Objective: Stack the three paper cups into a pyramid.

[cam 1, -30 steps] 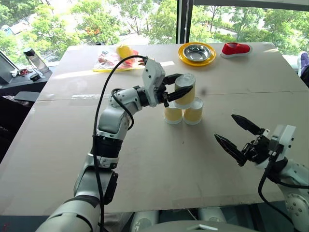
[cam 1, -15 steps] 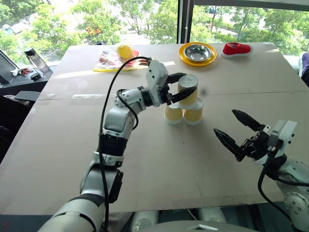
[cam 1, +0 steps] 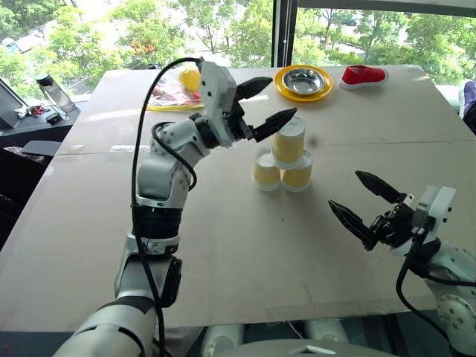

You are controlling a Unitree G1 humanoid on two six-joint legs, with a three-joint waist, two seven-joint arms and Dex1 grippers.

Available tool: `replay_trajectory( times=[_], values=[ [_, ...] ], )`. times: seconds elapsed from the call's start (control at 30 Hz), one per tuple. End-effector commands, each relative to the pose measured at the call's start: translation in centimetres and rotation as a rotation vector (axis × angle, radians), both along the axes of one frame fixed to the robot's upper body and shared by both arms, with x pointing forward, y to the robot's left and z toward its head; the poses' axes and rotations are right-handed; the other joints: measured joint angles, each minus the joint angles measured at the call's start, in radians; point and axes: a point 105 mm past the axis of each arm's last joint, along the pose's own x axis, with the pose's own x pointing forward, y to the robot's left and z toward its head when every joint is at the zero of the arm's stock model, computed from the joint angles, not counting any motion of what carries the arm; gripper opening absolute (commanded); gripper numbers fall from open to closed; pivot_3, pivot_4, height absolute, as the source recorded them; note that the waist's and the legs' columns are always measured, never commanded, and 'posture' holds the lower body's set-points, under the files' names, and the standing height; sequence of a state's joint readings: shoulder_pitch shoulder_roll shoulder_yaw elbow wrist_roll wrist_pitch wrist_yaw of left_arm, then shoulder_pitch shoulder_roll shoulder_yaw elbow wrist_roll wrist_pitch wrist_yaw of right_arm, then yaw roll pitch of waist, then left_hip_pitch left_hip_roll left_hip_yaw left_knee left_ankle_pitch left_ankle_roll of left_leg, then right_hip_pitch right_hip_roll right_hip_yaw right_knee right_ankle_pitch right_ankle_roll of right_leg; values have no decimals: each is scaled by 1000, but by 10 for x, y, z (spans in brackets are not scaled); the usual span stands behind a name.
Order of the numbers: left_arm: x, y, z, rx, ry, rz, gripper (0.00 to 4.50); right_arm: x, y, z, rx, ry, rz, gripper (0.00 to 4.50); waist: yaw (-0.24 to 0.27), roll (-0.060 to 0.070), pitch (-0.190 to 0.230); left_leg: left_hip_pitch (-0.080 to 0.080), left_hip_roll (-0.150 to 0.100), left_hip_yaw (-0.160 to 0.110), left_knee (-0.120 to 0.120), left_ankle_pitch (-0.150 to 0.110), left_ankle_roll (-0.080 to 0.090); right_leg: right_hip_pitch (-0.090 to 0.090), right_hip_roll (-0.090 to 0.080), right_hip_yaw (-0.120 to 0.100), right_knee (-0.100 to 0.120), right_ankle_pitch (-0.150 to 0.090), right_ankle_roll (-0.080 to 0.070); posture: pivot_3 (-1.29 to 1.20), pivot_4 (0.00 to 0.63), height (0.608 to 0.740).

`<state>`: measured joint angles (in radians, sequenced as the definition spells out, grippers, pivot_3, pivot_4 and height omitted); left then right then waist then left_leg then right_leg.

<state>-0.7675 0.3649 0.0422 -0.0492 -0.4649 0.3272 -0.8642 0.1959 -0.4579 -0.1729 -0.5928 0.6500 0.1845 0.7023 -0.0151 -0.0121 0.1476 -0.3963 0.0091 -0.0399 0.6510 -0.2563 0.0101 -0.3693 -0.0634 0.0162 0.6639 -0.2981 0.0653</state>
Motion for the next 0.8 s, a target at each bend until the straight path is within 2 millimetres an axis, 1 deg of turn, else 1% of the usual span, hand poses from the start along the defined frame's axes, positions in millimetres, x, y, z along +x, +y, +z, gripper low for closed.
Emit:
replay_trajectory(
  times=[0.03, 0.1, 0.17, 0.27, 0.33, 0.37, 0.47, 0.57, 0.67, 0.73, 0.8],
  values=[
    [-31, 22, 0, 15, -1, -15, 4423, -2, -8, -5, -19, -2, 7, 4500, 0, 0, 0, 0, 0, 0, 0, 0, 0, 0, 0, 0, 0, 0, 0, 0, 150, 740],
    [-49, 39, -25, 65, 82, 23, 4423, -3, -14, -20, -64, 39, 21, 4500, -11, 3, -1, 2, 0, 2, -2, 0, 0, 0, 0, 3, 0, 0, 0, 0, 150, 740],
    [-63, 50, -53, 118, 176, 90, 4423, -3, -19, -31, -93, 67, 32, 4500, -19, 3, -1, 4, 1, 4, -4, 0, 0, 0, 0, 5, -1, 0, 0, 0, 150, 740],
    [-82, 60, -93, 178, 310, 166, 4423, -2, -25, -43, -118, 98, 46, 4500, -13, 1, 1, 3, 3, 2, -3, 0, 0, 0, 0, 3, 0, 0, 0, 0, 150, 740],
    [-90, 66, -121, 198, 381, 272, 4423, -1, -28, -51, -134, 118, 58, 4500, -3, 1, 1, 3, 3, 3, -2, 0, 0, 1, -1, 4, 0, 0, 0, 0, 150, 740],
    [-92, 69, -137, 237, 408, 322, 4423, -1, -29, -55, -143, 130, 65, 4500, 2, 1, 1, 5, 3, 3, -2, 0, 0, 1, -1, 5, 0, 0, 0, 0, 150, 740],
    [-99, 78, -173, 301, 460, 434, 4423, -1, -32, -65, -164, 156, 83, 4500, 12, 0, 2, 13, 2, 4, -3, 0, 0, 11, -3, 5, -2, 0, -1, 0, 150, 740],
    [-100, 83, -187, 271, 468, 495, 4423, -1, -34, -69, -173, 164, 91, 4500, 18, 0, 2, 14, 2, 4, -3, 0, 0, 13, -3, 5, -2, 0, -1, 0, 150, 740],
    [-101, 88, -202, 266, 480, 511, 4423, 2, -38, -72, -177, 171, 93, 4500, 20, 1, 2, 14, 2, 4, -3, 0, 0, 13, -4, 5, -2, 0, -1, 0, 150, 740],
    [-101, 89, -207, 255, 482, 503, 4423, 3, -38, -73, -178, 171, 96, 4500, 20, 1, 2, 15, 2, 5, -3, 0, 0, 12, -4, 5, -2, 0, -2, 0, 150, 740],
    [-101, 90, -207, 251, 467, 496, 4423, 4, -37, -73, -176, 168, 97, 4500, 20, 1, 2, 14, 2, 5, -3, -1, 0, 12, -4, 5, -2, 0, -1, 0, 150, 740]
  ],
)
